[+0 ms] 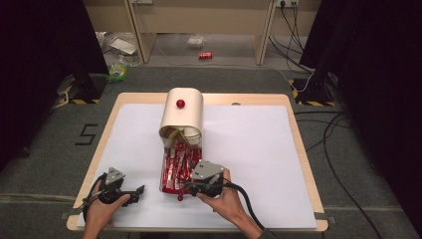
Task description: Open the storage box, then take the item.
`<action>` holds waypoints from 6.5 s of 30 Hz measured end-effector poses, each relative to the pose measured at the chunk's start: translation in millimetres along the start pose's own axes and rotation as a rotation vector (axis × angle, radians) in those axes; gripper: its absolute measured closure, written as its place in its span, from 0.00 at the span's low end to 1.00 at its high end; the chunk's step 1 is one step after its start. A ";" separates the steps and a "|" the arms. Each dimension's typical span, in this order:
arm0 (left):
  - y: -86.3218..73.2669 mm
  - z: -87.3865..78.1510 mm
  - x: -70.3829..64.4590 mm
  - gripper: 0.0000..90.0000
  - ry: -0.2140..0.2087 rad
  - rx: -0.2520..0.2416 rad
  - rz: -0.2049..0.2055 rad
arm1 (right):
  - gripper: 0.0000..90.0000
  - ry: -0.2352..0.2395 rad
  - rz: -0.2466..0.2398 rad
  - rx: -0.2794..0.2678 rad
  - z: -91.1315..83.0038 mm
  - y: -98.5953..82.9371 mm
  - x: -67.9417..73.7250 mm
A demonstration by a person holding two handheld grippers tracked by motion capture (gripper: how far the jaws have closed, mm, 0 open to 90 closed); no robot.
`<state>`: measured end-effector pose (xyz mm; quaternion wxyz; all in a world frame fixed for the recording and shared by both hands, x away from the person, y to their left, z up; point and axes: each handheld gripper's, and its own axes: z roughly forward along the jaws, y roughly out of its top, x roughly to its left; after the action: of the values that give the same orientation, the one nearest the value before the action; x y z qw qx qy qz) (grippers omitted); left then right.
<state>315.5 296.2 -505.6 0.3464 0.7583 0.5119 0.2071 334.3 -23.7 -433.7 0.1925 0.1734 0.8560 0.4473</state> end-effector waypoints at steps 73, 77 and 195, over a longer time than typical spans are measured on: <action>0.1 0.1 -0.3 0.07 0.003 0.000 0.002 | 0.83 -0.021 0.116 0.125 50.1 2.1 -12.5; 0.0 0.1 -0.3 0.07 0.003 0.001 0.003 | 0.86 -0.009 0.115 0.132 47.3 5.2 -15.8; 0.0 0.0 -0.1 0.08 0.000 -0.001 0.000 | 0.96 -0.155 0.321 -0.013 -101.1 -65.0 -103.0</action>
<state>315.4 296.1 -505.6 0.3467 0.7580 0.5121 0.2073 366.4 -177.8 -416.7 0.1853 0.3404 0.7972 0.4630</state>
